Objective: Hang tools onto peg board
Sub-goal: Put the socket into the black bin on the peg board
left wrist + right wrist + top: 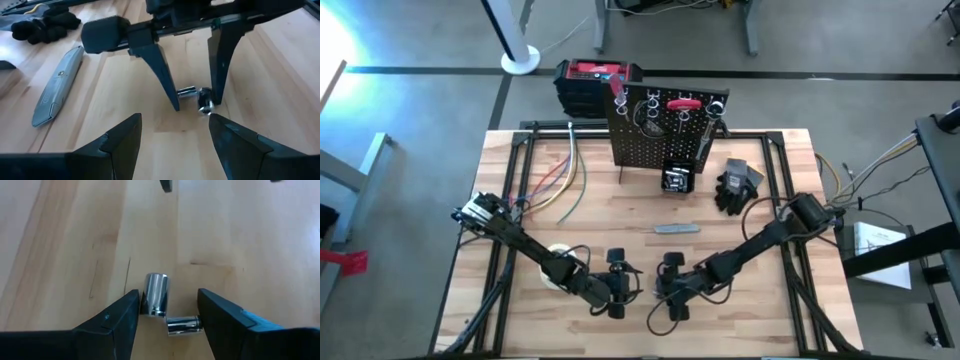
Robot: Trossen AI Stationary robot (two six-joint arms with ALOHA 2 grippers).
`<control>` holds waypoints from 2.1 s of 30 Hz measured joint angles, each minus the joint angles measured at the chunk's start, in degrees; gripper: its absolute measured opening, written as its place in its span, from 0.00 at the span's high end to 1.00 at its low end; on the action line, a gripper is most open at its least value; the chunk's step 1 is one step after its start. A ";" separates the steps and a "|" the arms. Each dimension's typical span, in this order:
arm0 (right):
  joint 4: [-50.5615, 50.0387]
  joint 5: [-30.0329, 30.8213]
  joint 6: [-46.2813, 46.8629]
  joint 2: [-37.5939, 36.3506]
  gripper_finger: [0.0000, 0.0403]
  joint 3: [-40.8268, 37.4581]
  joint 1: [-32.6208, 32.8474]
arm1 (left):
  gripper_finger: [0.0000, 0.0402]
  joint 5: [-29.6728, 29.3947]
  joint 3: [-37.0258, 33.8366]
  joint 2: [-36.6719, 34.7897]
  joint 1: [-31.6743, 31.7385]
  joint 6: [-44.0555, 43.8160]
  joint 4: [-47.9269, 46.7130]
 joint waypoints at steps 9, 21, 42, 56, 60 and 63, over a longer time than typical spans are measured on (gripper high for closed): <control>-2.65 -0.14 0.96 -0.52 0.85 0.80 0.00 | 0.44 0.00 -0.04 0.00 0.01 0.06 -0.14; -6.87 9.08 0.15 -3.70 0.92 2.54 -0.73 | 0.44 -0.48 -0.04 0.00 0.10 0.08 -0.20; -24.85 29.60 -3.57 -26.98 0.92 1.90 -19.24 | 0.44 -4.52 -0.12 0.00 0.61 -1.57 -2.05; -27.41 30.46 4.00 -26.08 0.70 1.79 -29.36 | 0.44 -4.48 -0.17 0.00 0.61 -7.34 -7.94; -28.31 30.36 4.07 -26.46 0.58 1.79 -28.71 | 0.44 -4.48 -0.17 0.00 0.61 -7.53 -8.16; -29.35 28.51 4.21 -26.62 0.52 1.79 -27.41 | 0.44 -4.48 -0.17 0.00 0.61 -7.53 -8.24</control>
